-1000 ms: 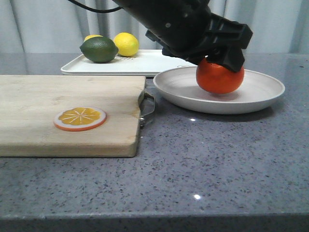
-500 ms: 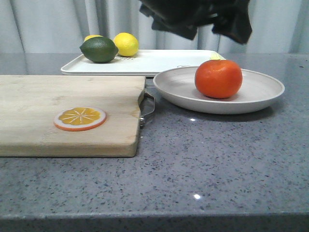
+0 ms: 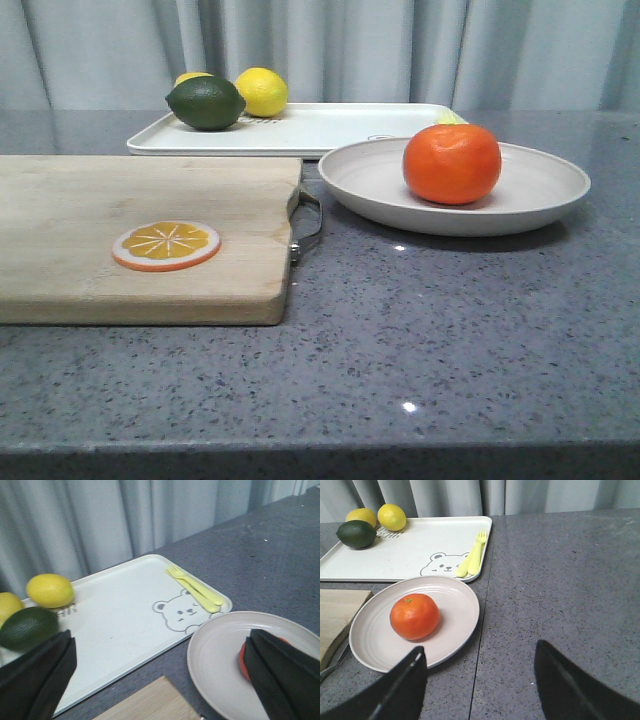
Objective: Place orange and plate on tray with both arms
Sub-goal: 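Open the left gripper to set the orange on the plate, withdraw, then move the right gripper down to the plate rim farthest from the board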
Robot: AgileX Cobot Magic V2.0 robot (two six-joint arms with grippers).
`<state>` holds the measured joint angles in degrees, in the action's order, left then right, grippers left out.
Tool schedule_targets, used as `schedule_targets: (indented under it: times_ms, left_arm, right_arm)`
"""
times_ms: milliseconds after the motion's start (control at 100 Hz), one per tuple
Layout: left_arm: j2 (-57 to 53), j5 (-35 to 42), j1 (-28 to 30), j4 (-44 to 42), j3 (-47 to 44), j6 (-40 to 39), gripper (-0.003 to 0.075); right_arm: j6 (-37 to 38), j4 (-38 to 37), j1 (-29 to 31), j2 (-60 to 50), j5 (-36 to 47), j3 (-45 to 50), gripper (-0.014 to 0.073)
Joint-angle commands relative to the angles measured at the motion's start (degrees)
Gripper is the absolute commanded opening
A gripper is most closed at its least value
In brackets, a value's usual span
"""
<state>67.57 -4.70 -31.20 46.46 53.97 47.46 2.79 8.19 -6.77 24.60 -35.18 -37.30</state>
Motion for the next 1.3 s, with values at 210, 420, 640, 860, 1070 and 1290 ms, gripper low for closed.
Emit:
schedule_targets:
  times_ms: [210,420,640,860,1070,1290]
  left_arm:
    - [-22.9,3.3,6.6,-0.9,-17.6,0.2,0.0639]
    - [-35.1,3.6,9.2,-1.0,-26.2,0.2,0.0639]
    - [-39.1,4.7,9.7,-1.0,-28.4,0.2,0.0639]
    - [-39.1,4.7,9.7,-1.0,-28.4,0.2,0.0639]
    - [-39.1,4.7,9.7,-1.0,-28.4,0.2,0.0639]
    - [-39.1,4.7,9.7,-1.0,-28.4,0.2,0.0639]
  right_arm:
    - [-0.4,0.0,0.3,0.8,4.6,-2.0,0.0477]
    - [-0.4,0.0,0.3,0.8,4.7,-2.0,0.0477]
    - [-0.4,1.8,0.3,1.3,5.0,-2.0,0.0477]
    - [-1.9,4.1,0.1,9.0,6.8,-2.1,0.0477]
    - [-1.9,7.0,-0.1,21.1,10.5,-5.3,0.0477]
    - [-3.1,9.7,-0.5,33.0,12.4,-9.9,0.0477]
